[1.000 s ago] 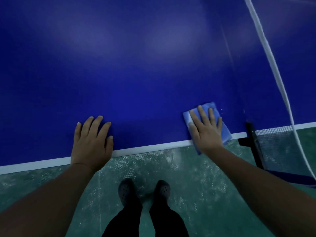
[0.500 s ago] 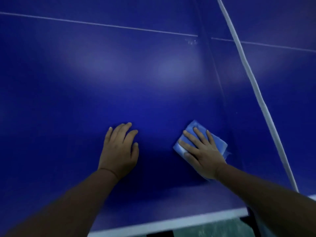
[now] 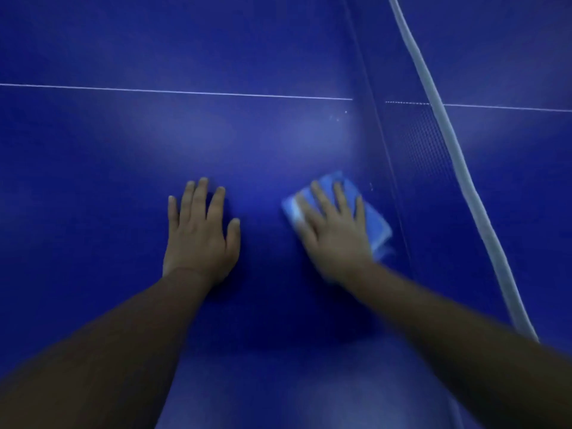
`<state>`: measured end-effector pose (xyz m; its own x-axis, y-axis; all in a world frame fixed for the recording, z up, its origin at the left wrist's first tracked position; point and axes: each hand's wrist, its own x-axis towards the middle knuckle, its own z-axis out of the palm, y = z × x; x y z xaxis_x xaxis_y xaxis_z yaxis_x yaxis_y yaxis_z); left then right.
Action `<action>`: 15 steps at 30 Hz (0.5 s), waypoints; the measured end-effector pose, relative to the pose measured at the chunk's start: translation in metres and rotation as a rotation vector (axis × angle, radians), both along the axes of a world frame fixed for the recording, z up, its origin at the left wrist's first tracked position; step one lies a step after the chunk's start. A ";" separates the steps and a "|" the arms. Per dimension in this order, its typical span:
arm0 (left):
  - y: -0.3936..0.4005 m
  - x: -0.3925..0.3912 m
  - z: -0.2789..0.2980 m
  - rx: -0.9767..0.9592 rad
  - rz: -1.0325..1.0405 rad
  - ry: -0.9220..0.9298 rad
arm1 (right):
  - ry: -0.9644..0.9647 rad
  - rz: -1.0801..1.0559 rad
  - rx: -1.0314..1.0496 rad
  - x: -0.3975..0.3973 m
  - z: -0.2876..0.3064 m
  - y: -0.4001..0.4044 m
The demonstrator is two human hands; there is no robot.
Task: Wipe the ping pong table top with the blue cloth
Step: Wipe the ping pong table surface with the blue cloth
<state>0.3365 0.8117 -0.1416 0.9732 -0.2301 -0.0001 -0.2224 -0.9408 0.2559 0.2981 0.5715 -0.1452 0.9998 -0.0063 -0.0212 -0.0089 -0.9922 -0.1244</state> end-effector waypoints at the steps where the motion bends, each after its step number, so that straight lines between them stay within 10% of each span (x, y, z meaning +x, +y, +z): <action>1: 0.001 0.000 -0.001 0.008 -0.006 0.016 | -0.027 0.057 0.028 -0.028 -0.004 0.009; 5: 0.000 0.005 0.002 0.004 -0.024 0.094 | 0.037 0.297 0.021 -0.009 -0.003 -0.010; 10: -0.002 0.005 0.004 -0.010 -0.025 0.109 | 0.072 -0.188 0.008 0.090 0.001 -0.023; 15: -0.003 0.007 0.003 -0.011 -0.017 0.082 | -0.006 -0.149 0.066 0.063 -0.009 0.032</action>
<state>0.3437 0.8087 -0.1385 0.9659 -0.2471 -0.0775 -0.2162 -0.9341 0.2841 0.3615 0.6031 -0.1543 0.9880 -0.1533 -0.0204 -0.1544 -0.9695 -0.1902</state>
